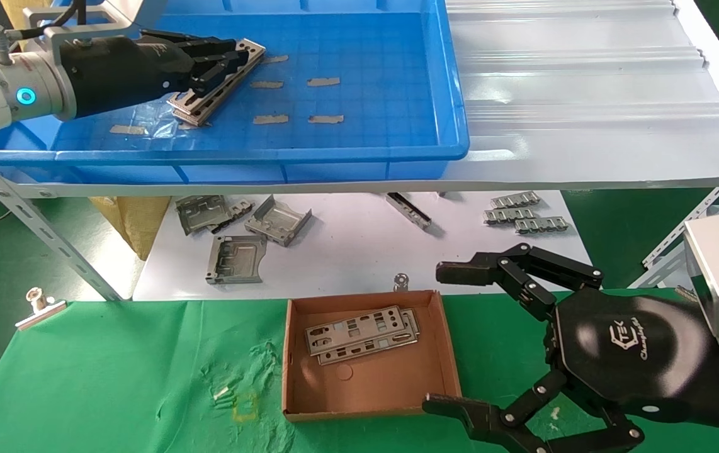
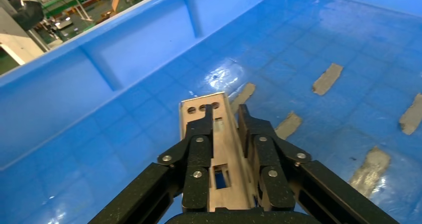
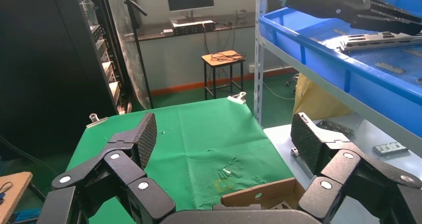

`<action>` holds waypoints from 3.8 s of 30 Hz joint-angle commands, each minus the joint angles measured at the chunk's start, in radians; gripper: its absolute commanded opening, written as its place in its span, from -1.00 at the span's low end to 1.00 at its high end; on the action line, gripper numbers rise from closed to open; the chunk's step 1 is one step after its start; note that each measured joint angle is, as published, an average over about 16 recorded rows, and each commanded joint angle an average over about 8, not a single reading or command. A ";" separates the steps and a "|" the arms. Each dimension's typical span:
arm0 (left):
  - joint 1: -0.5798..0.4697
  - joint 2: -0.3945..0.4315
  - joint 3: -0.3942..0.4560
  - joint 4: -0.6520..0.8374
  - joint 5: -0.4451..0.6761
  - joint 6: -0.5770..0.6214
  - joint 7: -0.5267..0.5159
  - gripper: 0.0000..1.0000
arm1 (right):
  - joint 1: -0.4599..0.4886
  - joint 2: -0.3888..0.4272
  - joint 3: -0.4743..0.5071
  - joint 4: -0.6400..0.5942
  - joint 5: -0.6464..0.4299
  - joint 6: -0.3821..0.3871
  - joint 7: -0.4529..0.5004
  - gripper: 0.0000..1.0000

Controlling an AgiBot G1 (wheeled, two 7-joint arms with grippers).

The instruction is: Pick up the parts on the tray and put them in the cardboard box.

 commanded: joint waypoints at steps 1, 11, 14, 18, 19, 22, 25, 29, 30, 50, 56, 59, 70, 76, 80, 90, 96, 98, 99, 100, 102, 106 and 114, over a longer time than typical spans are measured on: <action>-0.002 -0.002 0.001 0.001 0.001 -0.004 0.006 1.00 | 0.000 0.000 0.000 0.000 0.000 0.000 0.000 1.00; 0.005 0.005 -0.009 0.022 -0.012 -0.034 -0.010 1.00 | 0.000 0.000 0.000 0.000 0.000 0.000 0.000 1.00; 0.008 0.008 -0.012 0.026 -0.018 -0.035 -0.021 0.65 | 0.000 0.000 0.000 0.000 0.000 0.000 0.000 1.00; 0.014 0.009 -0.017 0.030 -0.024 -0.034 -0.034 -0.35 | 0.000 0.000 0.000 0.000 0.000 0.000 0.000 1.00; 0.015 0.009 -0.018 0.031 -0.025 -0.034 -0.036 -0.60 | 0.000 0.000 0.000 0.000 0.000 0.000 0.000 1.00; 0.018 0.009 -0.018 0.031 -0.026 -0.036 -0.040 -1.00 | 0.000 0.000 0.000 0.000 0.000 0.000 0.000 1.00; 0.020 0.008 -0.018 0.029 -0.026 -0.039 -0.042 -1.00 | 0.000 0.000 0.000 0.000 0.000 0.000 0.000 1.00; 0.021 0.008 -0.018 0.026 -0.025 -0.041 -0.044 -1.00 | 0.000 0.000 0.000 0.000 0.000 0.000 0.000 1.00; 0.022 0.008 -0.018 0.025 -0.025 -0.041 -0.044 -1.00 | 0.000 0.000 0.000 0.000 0.000 0.000 0.000 1.00; 0.016 0.004 -0.017 0.014 -0.024 -0.029 -0.053 -1.00 | 0.000 0.000 0.000 0.000 0.000 0.000 0.000 1.00; -0.005 -0.003 -0.022 0.001 -0.031 -0.008 -0.049 -1.00 | 0.000 0.000 0.000 0.000 0.000 0.000 0.000 1.00; -0.016 -0.007 -0.025 -0.005 -0.036 0.012 -0.046 -1.00 | 0.000 0.000 0.000 0.000 0.000 0.000 0.000 1.00; -0.030 -0.048 -0.027 -0.070 -0.051 0.403 -0.027 -1.00 | 0.000 0.000 0.000 0.000 0.000 0.000 0.000 1.00; 0.008 -0.076 -0.005 -0.146 -0.056 0.615 -0.003 -1.00 | 0.000 0.000 0.000 0.000 0.000 0.000 0.000 1.00; 0.078 -0.104 0.042 -0.286 -0.085 0.631 -0.007 -1.00 | 0.000 0.000 0.000 0.000 0.000 0.000 0.000 1.00; 0.331 -0.155 0.236 -0.551 -0.230 0.604 -0.064 -1.00 | 0.000 0.000 0.000 0.000 0.000 0.000 0.000 1.00; 0.402 -0.064 0.277 -0.402 -0.205 0.517 0.094 -1.00 | 0.000 0.000 0.000 0.000 0.000 0.000 0.000 1.00; 0.409 -0.032 0.283 -0.353 -0.187 0.479 0.161 -1.00 | 0.000 0.000 0.000 0.000 0.000 0.000 0.000 1.00; 0.411 -0.016 0.285 -0.329 -0.179 0.460 0.192 -1.00 | 0.000 0.000 0.000 0.000 0.000 0.000 0.000 1.00; 0.412 0.000 0.288 -0.306 -0.171 0.441 0.219 -1.00 | 0.000 0.000 0.000 0.000 0.000 0.000 0.000 1.00; 0.411 0.029 0.292 -0.262 -0.158 0.405 0.269 -1.00 | 0.000 0.000 0.000 0.000 0.000 0.000 0.000 1.00; 0.406 0.082 0.303 -0.183 -0.133 0.329 0.335 -0.19 | 0.000 0.000 0.000 0.000 0.000 0.000 0.000 1.00; 0.401 0.153 0.306 -0.086 -0.120 0.171 0.381 1.00 | 0.000 0.000 0.000 0.000 0.000 0.000 0.000 1.00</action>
